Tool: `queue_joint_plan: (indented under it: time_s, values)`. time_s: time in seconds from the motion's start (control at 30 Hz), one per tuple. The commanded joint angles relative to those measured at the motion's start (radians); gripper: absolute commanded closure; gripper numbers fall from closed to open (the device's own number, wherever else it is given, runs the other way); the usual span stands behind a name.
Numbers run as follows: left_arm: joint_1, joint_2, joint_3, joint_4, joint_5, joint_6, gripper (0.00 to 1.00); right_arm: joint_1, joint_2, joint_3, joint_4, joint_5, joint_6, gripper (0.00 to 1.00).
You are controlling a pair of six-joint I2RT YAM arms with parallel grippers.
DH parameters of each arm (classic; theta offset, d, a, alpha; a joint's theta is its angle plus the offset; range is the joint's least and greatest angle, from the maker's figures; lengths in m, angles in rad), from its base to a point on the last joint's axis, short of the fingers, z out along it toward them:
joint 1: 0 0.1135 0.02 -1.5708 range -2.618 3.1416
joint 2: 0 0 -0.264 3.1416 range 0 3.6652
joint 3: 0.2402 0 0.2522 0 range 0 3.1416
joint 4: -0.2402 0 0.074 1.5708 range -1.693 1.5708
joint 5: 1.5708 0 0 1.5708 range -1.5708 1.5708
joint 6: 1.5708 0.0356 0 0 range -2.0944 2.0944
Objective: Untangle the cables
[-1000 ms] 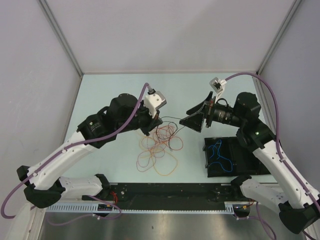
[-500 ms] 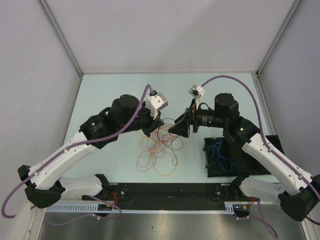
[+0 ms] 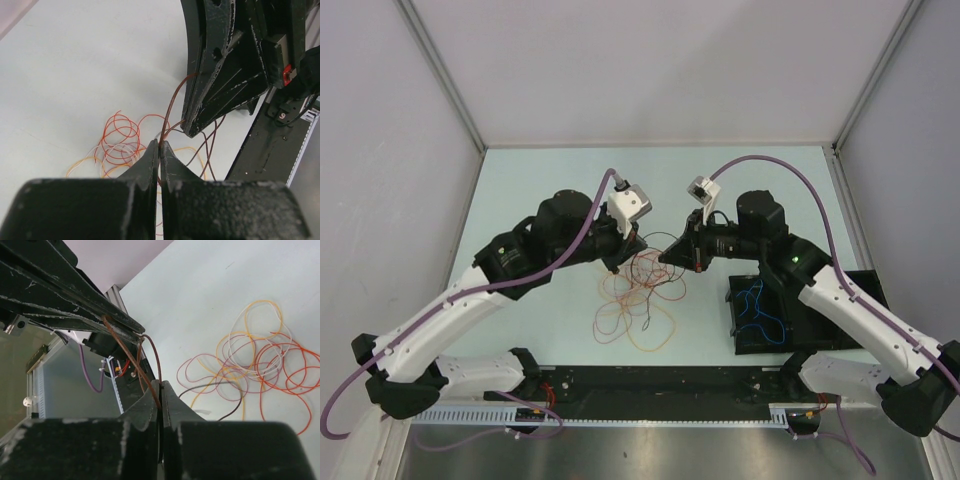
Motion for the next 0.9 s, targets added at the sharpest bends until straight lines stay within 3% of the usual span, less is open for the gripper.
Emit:
queue_joint_plan:
  time_s: [0.0, 0.03, 0.07, 0.1, 0.13, 0.2, 0.53, 0.87]
  values:
    - [-0.002, -0.025, -0.009, 0.038, -0.013, -0.001, 0.96, 0.007, -0.001, 0.024, 0.027, 0.025, -0.002, 1.0]
    - [-0.002, -0.019, -0.003, 0.03, -0.042, -0.014, 0.82, 0.006, -0.008, 0.026, 0.034, 0.027, 0.003, 1.0]
    - [-0.002, -0.018, 0.0, 0.023, -0.098, -0.028, 0.31, 0.006, -0.017, 0.026, 0.038, 0.031, 0.006, 1.0]
    - [-0.004, -0.016, 0.001, 0.004, -0.161, -0.072, 0.1, 0.004, -0.027, 0.035, 0.038, 0.056, 0.009, 1.0]
    - [-0.002, -0.021, -0.006, -0.003, -0.196, -0.088, 0.01, 0.004, -0.034, 0.044, 0.029, 0.074, 0.009, 1.0]
    - [-0.002, -0.042, -0.035, -0.008, -0.295, -0.119, 0.0, 0.001, -0.051, 0.09, -0.032, 0.156, 0.0, 1.0]
    - [0.008, -0.185, -0.277, 0.067, -0.526, -0.156, 0.0, -0.034, -0.132, 0.265, -0.377, 0.612, -0.035, 1.0]
    - [0.022, -0.171, -0.34, 0.09, -0.54, -0.183, 0.0, -0.125, -0.217, 0.316, -0.603, 1.051, 0.073, 1.0]
